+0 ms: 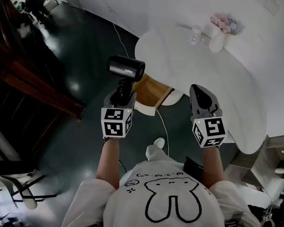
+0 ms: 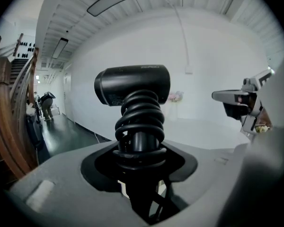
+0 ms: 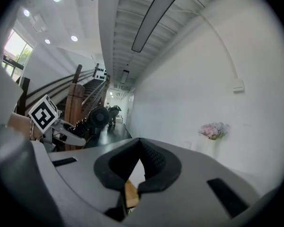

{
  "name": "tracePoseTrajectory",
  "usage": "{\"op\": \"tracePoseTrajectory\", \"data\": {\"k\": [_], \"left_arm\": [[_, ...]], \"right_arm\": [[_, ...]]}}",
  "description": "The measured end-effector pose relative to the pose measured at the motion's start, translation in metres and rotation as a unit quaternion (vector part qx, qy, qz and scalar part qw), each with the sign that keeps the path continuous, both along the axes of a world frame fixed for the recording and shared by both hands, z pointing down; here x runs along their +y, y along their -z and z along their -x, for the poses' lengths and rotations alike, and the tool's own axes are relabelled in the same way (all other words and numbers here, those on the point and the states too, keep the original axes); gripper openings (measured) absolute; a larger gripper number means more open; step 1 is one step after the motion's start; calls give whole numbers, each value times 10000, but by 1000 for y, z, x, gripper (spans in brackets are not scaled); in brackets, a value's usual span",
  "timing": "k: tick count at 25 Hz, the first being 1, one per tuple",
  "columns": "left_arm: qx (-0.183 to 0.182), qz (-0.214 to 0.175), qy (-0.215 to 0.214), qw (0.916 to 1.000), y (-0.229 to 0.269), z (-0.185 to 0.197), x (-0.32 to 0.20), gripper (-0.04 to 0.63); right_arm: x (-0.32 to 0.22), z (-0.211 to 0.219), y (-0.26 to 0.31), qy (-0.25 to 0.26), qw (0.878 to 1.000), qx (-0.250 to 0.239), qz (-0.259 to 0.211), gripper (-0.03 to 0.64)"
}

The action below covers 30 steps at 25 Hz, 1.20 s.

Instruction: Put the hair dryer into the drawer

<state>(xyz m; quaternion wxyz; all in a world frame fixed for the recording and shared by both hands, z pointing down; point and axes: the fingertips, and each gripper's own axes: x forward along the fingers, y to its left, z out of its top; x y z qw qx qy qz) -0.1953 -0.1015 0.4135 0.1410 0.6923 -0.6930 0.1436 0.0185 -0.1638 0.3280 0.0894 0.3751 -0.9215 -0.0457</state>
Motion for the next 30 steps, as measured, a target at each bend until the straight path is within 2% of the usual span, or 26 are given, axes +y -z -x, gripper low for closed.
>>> {"op": "tracePoseTrajectory", "data": {"k": [7,14,25,30], "left_arm": [[229,683,35,9974,-47,19,-65,225],[451,1464,112,9881,-98,31,-89,225],[653,2583,-34,9639,-172,27,-70,225],[718,3059,-219,9491,-197,28,-62,225]], "right_arm": [[-75,15,-17,-74,9996,14,254,-2],[-115,20,-42,-162,9983,-11,566,-2],[-125,26,-84,-276,9929,-24,1153,-2],[-121,28,-99,-494,9890,-31,1397,-2]]}}
